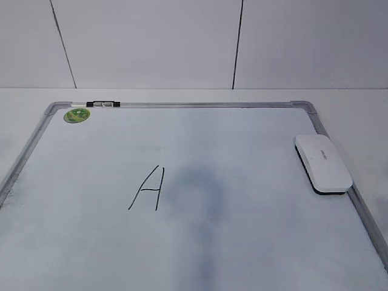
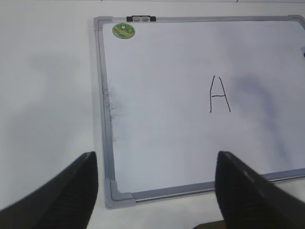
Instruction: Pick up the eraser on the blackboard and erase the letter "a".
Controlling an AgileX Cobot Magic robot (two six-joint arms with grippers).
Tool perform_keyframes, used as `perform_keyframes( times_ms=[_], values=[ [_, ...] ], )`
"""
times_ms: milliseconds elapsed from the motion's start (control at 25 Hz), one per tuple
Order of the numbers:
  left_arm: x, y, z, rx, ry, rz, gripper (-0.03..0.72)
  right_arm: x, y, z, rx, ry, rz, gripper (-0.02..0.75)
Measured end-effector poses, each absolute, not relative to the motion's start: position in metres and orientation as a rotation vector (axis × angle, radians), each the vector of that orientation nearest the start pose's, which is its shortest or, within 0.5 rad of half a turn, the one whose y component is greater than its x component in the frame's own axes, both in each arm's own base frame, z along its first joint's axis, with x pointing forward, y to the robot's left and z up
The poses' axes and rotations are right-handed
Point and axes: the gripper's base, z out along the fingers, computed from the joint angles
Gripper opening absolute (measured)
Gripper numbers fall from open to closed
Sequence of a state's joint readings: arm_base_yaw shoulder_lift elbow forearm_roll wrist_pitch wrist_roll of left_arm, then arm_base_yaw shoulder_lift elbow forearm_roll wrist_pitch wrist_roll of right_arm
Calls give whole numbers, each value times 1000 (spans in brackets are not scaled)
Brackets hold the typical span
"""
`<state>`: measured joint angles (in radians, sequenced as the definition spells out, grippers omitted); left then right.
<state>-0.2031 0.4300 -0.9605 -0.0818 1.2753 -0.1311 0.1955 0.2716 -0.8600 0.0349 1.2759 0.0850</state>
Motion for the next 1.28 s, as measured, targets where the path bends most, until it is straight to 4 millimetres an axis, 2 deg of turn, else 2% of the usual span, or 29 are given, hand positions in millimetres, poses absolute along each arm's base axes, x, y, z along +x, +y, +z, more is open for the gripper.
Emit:
perform_keyframes(
  times_ms=[200, 360, 560, 720, 1040, 1280],
  values=[
    [4, -5, 354, 110, 2232, -236, 573, -2, 3, 344, -130, 2215, 199, 593],
    [0, -3, 330, 117, 2254, -211, 573, 0, 3, 325, -132, 2263, 193, 593],
    [6, -4, 298, 123, 2349, -193, 572, 5, 4, 295, -135, 2346, 185, 593],
    [14, -6, 280, 122, 2375, -190, 572, 8, 4, 276, -136, 2405, 167, 593],
    [23, -8, 284, 160, 2254, -183, 572, 13, 2, 274, -148, 2376, 117, 593],
    [25, -8, 282, 168, 2245, -180, 563, 20, -3, 271, -152, 2326, 27, 593]
  ],
)
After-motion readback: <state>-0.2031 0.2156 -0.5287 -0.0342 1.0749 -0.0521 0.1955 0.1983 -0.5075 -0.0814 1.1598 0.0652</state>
